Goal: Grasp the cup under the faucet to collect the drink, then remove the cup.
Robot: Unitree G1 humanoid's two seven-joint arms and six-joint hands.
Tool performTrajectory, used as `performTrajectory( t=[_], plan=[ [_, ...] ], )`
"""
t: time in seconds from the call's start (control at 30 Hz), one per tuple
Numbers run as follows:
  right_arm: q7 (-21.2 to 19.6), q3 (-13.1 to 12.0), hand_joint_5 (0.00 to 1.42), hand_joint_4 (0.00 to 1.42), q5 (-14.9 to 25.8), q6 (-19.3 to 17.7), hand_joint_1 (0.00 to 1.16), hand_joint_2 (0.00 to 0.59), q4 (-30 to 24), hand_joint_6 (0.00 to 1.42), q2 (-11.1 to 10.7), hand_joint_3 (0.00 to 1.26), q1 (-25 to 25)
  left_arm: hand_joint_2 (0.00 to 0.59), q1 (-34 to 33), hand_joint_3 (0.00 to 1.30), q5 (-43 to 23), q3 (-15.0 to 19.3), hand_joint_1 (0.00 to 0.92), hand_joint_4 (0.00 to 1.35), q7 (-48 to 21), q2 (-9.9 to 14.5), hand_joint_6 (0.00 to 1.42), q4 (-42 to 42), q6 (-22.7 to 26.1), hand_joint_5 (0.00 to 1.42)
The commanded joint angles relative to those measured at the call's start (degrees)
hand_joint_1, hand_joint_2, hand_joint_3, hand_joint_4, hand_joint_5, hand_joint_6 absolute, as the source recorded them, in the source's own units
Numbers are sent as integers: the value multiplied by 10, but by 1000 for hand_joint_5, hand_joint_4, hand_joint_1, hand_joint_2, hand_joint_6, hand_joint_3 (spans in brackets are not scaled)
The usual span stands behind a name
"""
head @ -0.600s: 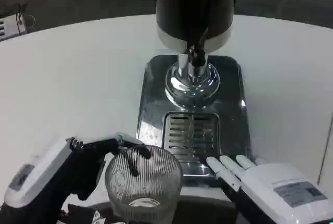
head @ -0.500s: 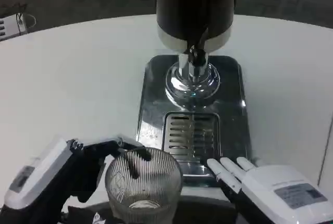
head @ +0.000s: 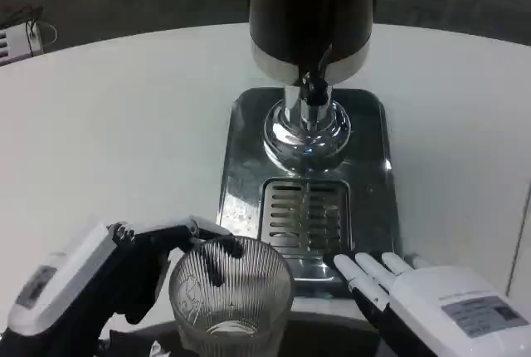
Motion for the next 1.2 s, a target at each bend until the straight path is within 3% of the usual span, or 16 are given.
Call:
performTrajectory(
  t=[0.03,0.33,0.57,0.87,1.2],
  plan=[
    [8,-4,0,0,-3,-8,473,424,-9,0,7,0,8,0,-5,1006,-9,1,580,1192,1,-7,1424,4,-11,1350],
    [7,-11,0,0,-3,-13,473,424,-15,0,19,0,17,0,-47,1006,37,-3,580,1192,32,-36,1424,56,2,1350],
    [3,-33,0,0,8,-21,473,424,-21,0,25,0,27,0,-161,1006,110,-39,580,1192,75,-60,1424,155,19,1350],
    [-6,-78,0,0,40,-44,473,424,-21,0,33,0,49,0,-283,1006,194,-82,580,1192,145,-53,1424,275,28,1337],
    [0,-117,0,0,76,-57,473,424,-21,0,28,0,53,0,-396,999,243,-135,580,1181,216,-48,1424,408,51,1336]
  ],
)
